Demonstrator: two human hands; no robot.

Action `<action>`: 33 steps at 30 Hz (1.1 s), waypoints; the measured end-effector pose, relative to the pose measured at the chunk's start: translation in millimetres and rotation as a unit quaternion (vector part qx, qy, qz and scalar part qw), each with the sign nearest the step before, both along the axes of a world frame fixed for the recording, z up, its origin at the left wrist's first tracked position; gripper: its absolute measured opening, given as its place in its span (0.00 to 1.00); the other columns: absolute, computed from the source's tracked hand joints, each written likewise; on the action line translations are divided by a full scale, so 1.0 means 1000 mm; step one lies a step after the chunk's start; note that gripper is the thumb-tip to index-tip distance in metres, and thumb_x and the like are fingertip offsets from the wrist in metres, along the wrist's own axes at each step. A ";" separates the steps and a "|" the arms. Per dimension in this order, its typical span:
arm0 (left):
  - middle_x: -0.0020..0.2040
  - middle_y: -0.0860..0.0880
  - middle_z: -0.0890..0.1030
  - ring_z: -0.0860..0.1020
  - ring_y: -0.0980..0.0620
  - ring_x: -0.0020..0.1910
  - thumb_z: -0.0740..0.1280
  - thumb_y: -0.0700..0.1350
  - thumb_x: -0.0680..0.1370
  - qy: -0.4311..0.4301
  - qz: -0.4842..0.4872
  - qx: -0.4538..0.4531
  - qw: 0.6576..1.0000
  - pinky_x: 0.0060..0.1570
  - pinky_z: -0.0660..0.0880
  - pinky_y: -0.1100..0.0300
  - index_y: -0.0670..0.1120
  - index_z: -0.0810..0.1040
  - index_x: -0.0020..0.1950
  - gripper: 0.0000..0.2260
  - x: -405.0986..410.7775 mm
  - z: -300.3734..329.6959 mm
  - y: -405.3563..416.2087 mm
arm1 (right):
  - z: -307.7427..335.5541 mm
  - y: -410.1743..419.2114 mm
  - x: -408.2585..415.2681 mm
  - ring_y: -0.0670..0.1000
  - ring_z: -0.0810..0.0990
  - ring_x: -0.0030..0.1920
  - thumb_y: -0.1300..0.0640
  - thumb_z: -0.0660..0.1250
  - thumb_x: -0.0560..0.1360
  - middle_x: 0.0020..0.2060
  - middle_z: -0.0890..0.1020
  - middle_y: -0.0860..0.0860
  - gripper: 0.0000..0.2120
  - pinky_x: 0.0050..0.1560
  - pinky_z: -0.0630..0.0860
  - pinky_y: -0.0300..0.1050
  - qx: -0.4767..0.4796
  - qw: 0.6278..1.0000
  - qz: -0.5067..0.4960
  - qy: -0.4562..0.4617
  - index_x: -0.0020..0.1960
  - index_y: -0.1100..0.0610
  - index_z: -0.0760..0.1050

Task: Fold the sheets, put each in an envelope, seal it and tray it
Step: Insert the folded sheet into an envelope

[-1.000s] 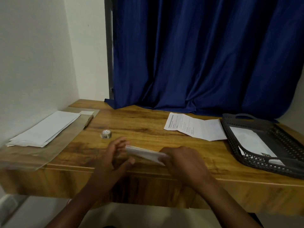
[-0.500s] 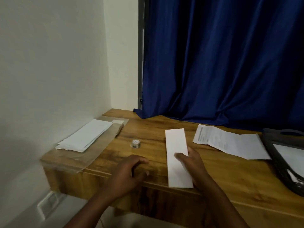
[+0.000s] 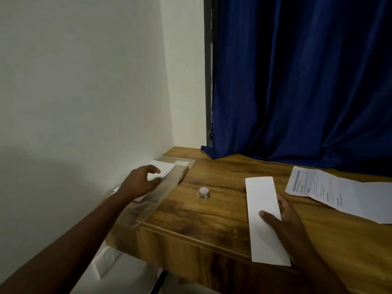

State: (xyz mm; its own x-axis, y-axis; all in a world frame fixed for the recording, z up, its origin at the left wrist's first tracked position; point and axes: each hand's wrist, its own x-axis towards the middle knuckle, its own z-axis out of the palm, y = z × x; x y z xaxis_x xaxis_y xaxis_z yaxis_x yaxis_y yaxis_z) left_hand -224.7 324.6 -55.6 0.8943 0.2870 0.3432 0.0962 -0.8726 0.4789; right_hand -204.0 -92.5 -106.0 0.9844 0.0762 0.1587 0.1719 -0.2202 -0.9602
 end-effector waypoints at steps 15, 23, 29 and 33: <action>0.67 0.48 0.78 0.76 0.48 0.64 0.71 0.61 0.76 0.198 0.077 0.102 0.972 0.61 0.70 0.59 0.51 0.78 0.66 0.23 0.025 -0.016 0.059 | 0.001 -0.002 0.007 0.54 0.75 0.55 0.56 0.72 0.77 0.72 0.72 0.58 0.35 0.52 0.75 0.52 -0.010 1.000 0.003 -0.003 0.79 0.53 0.59; 0.50 0.40 0.82 0.79 0.44 0.46 0.56 0.47 0.84 0.133 0.119 0.170 0.969 0.42 0.71 0.56 0.40 0.77 0.47 0.15 0.037 -0.008 0.054 | 0.000 -0.002 0.007 0.58 0.76 0.61 0.55 0.73 0.76 0.74 0.70 0.57 0.37 0.61 0.77 0.60 -0.010 1.000 -0.007 0.024 0.79 0.50 0.58; 0.40 0.43 0.79 0.76 0.43 0.40 0.55 0.46 0.84 -0.150 0.142 0.041 0.978 0.41 0.73 0.52 0.40 0.76 0.45 0.15 0.005 0.046 0.040 | 0.002 -0.003 0.006 0.60 0.68 0.74 0.56 0.72 0.77 0.80 0.61 0.52 0.42 0.68 0.70 0.61 -0.030 1.000 -0.004 0.001 0.81 0.45 0.50; 0.41 0.44 0.81 0.78 0.46 0.40 0.60 0.45 0.84 -0.303 0.029 -0.301 0.904 0.42 0.73 0.53 0.40 0.77 0.43 0.14 -0.029 0.079 -0.008 | -0.001 -0.005 0.002 0.48 0.72 0.67 0.59 0.66 0.81 0.70 0.75 0.47 0.16 0.68 0.65 0.48 -0.062 0.995 0.059 -0.055 0.64 0.42 0.75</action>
